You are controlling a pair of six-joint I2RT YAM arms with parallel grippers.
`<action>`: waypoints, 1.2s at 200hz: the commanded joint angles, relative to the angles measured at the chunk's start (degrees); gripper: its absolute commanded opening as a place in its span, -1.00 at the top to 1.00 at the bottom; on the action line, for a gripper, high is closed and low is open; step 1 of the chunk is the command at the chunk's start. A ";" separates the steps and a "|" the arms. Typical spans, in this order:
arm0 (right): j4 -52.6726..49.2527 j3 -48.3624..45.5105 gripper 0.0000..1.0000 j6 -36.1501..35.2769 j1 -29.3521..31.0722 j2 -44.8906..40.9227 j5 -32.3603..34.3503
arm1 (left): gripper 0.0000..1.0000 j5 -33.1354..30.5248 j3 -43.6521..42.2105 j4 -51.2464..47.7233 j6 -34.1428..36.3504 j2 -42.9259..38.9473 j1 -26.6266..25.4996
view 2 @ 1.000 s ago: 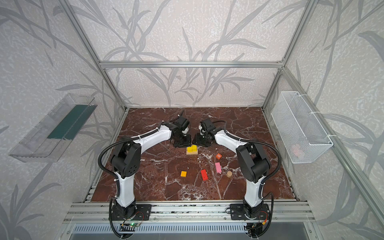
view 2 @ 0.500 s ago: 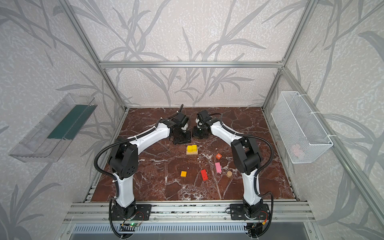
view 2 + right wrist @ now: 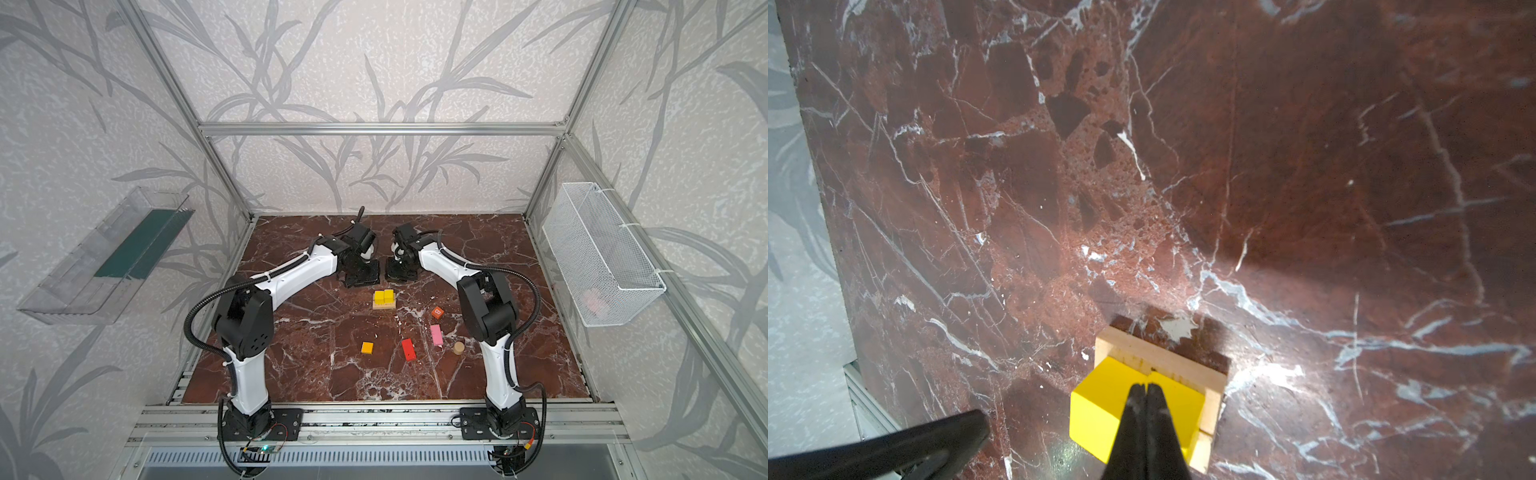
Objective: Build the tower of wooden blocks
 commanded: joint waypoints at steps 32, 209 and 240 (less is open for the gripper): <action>-0.31 -0.85 1.00 0.02 0.27 0.93 -1.26 | 0.36 -1.29 0.44 -1.40 0.34 -2.57 0.25; 0.53 -3.75 1.00 0.52 1.27 0.77 -2.32 | 0.36 -1.35 -0.24 -1.30 0.31 -2.82 0.21; 0.70 -3.74 1.00 0.52 1.33 0.86 -2.32 | 0.36 -1.37 -0.47 -1.24 0.32 -2.77 0.25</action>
